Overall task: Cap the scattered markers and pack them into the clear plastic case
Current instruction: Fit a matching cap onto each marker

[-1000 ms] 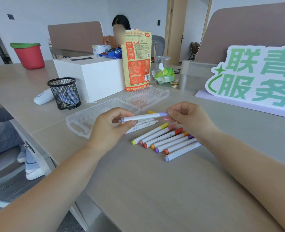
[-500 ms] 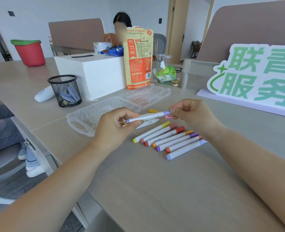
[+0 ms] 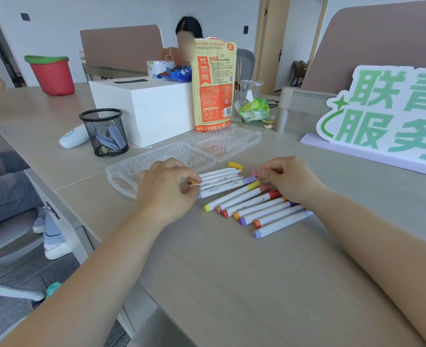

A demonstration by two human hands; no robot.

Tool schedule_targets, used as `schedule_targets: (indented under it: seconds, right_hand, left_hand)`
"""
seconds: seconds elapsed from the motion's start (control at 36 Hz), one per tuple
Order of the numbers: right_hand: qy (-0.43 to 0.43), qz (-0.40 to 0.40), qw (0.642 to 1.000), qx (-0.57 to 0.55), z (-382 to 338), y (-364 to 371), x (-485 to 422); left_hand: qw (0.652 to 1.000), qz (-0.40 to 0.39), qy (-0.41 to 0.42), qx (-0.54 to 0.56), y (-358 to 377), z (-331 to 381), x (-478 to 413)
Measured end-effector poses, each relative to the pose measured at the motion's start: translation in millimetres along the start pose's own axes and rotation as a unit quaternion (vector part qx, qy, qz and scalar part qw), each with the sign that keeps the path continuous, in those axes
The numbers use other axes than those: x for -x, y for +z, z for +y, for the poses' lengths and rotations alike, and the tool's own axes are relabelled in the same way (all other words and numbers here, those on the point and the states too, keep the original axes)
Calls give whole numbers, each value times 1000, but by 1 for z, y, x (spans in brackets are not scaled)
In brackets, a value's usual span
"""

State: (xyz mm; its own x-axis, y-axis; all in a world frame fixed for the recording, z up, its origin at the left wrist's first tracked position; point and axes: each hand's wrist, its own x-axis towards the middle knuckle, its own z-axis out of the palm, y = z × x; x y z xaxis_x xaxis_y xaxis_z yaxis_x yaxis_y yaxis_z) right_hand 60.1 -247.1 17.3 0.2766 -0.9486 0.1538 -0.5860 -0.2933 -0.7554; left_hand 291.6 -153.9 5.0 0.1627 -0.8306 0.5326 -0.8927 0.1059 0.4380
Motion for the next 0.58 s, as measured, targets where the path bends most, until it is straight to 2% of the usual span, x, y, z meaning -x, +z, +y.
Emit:
schedule_targets:
  seconds: [0.08,0.25,0.39,0.5,0.58]
  right_hand:
    - [-3,9,1000,-3,2,-4,-2]
    - [3,80,996,35,12,-21,-10]
    - [21,94,995,33,23,-33,-13]
    - [-36,57,987,148,23,-27,-16]
    - [-70,11,967,243,19,-20,-17]
  left_hand:
    - [999,-26,-2,-39,0,3,1]
    - [998,-44,-3,-50,1,5,1]
    - [999,-42,10,-13,2,3,-1]
    - [998,-54,26,-3,3,2,0]
    - [998,-57,33,-2,5,1,1]
